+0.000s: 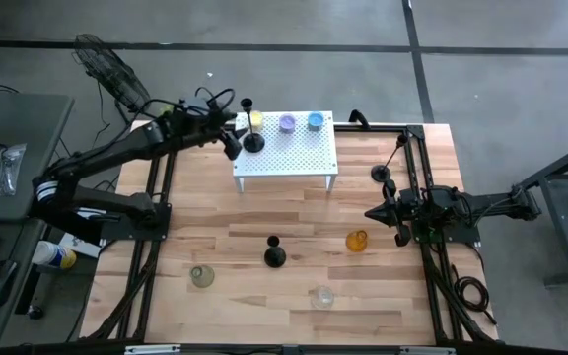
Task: Pick & Place candle stick holders
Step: Put the bottom black candle holder on the shelf
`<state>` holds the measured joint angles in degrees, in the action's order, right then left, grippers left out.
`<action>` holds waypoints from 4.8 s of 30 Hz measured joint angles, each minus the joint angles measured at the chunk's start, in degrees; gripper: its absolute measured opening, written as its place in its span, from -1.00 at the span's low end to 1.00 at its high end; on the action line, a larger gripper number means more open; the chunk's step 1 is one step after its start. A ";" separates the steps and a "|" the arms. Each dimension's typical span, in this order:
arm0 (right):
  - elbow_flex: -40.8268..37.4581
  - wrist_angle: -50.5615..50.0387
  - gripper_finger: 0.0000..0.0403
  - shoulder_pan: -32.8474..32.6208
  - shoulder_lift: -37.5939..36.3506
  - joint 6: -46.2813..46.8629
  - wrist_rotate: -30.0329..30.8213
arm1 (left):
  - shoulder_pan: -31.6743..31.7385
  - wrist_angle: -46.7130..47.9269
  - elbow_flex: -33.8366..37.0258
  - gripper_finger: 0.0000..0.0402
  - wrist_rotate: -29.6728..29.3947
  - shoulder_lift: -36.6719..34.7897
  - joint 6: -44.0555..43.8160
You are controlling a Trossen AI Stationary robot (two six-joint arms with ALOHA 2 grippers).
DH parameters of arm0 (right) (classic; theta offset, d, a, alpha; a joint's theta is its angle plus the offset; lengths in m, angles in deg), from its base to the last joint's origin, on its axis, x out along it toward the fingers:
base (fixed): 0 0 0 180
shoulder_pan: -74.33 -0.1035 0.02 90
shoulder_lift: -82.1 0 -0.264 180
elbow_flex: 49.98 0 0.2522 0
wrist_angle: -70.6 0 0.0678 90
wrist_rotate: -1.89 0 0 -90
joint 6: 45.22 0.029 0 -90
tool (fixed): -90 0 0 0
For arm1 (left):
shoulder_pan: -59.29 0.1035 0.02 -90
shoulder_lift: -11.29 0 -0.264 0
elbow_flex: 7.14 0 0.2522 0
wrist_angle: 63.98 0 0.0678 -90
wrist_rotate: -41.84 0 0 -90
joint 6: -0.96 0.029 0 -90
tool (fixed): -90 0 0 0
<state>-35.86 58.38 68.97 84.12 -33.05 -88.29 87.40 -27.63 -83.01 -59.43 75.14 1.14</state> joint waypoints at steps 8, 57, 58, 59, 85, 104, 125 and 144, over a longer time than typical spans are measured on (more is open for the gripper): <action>0.00 0.00 -0.99 0.00 0.02 0.00 0.00 | -5.54 6.63 0.07 0.27 -1.39 -4.44 0.00; 0.00 0.23 -0.99 0.00 0.02 0.00 0.02 | -50.01 -56.70 29.46 0.27 -6.80 19.57 -0.54; 0.00 0.22 -0.99 0.00 0.02 0.00 0.00 | -50.02 -56.70 28.94 0.27 -7.70 20.25 -0.66; 0.00 0.22 -0.99 0.00 0.02 0.00 0.02 | -50.06 -56.73 28.31 0.27 -8.24 21.06 -0.83; 0.00 0.26 -0.99 0.00 0.04 0.00 0.00 | -51.46 -55.48 23.39 -0.68 -12.14 26.89 -9.70; 0.00 0.24 -0.99 0.00 0.04 0.00 0.00 | -51.38 -55.46 20.81 -0.97 -20.79 26.87 -15.50; 0.00 0.24 -0.99 0.00 0.04 0.00 0.00 | -50.37 -22.92 -8.47 -0.97 -57.48 26.85 -27.29; 0.00 0.26 -0.99 0.00 0.04 0.00 0.00 | -35.24 -19.12 -14.08 -0.97 -49.08 26.80 -19.75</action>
<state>-35.86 58.64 68.97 84.16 -33.05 -88.29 52.16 -46.74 -97.09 -108.51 101.94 -18.61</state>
